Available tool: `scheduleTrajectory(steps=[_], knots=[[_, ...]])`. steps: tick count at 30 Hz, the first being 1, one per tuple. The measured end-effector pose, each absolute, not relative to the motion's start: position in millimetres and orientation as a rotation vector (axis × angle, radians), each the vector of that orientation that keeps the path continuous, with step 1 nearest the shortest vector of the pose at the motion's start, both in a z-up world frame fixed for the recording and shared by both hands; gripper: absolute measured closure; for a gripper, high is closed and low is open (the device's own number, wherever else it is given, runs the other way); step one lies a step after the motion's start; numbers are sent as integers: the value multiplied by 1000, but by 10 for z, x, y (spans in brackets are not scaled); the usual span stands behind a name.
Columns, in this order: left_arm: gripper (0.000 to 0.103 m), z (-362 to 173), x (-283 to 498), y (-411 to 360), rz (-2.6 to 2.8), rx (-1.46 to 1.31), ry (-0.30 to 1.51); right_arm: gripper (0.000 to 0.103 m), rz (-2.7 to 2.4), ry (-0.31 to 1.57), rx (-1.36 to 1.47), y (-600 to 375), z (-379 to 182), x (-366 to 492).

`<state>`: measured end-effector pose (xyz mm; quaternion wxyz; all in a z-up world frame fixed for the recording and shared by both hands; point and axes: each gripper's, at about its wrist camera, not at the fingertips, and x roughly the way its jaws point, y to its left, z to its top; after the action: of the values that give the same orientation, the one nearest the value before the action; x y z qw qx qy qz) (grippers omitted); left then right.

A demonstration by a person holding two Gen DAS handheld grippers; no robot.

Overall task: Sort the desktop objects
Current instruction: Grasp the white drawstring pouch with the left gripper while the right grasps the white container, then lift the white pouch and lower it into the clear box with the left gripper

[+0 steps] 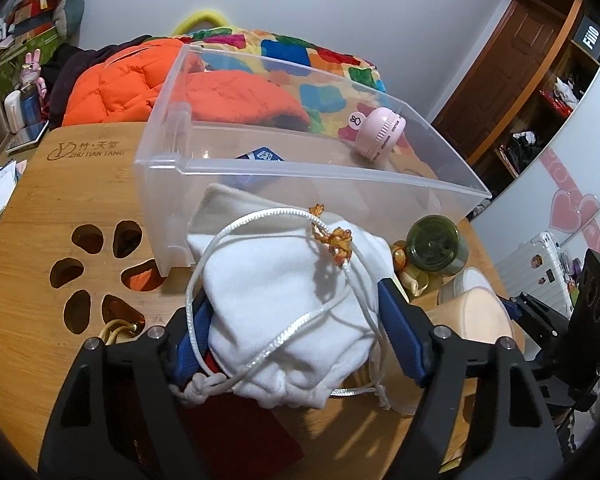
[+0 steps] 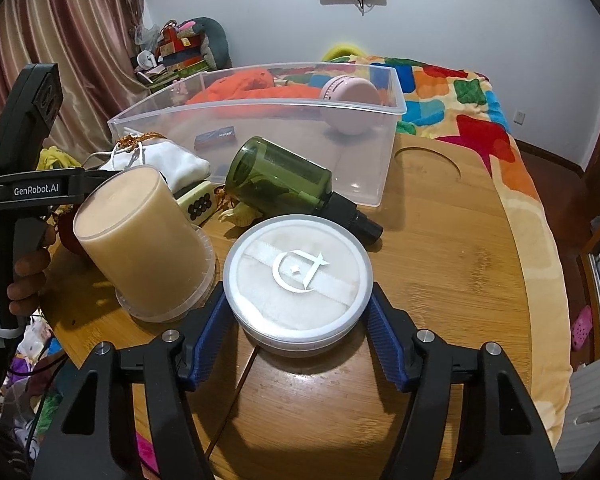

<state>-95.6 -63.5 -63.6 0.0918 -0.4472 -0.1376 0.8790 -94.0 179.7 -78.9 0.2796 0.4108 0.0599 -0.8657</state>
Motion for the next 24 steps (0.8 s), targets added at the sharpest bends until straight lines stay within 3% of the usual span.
scheduleTrajectory(steps=[3, 9, 24], knots=[[39, -626, -928, -644, 2635, -1307, -401, 41, -2327, 169, 1101, 1791, -783, -925], [44, -585, -859, -540, 2707, -1268, -277, 41, -2338, 165, 1085, 1815, -746, -926], [51, -505, -725, -537, 2764, -1208, -220, 41, -2388, 156, 1028, 1911, -552, -876]])
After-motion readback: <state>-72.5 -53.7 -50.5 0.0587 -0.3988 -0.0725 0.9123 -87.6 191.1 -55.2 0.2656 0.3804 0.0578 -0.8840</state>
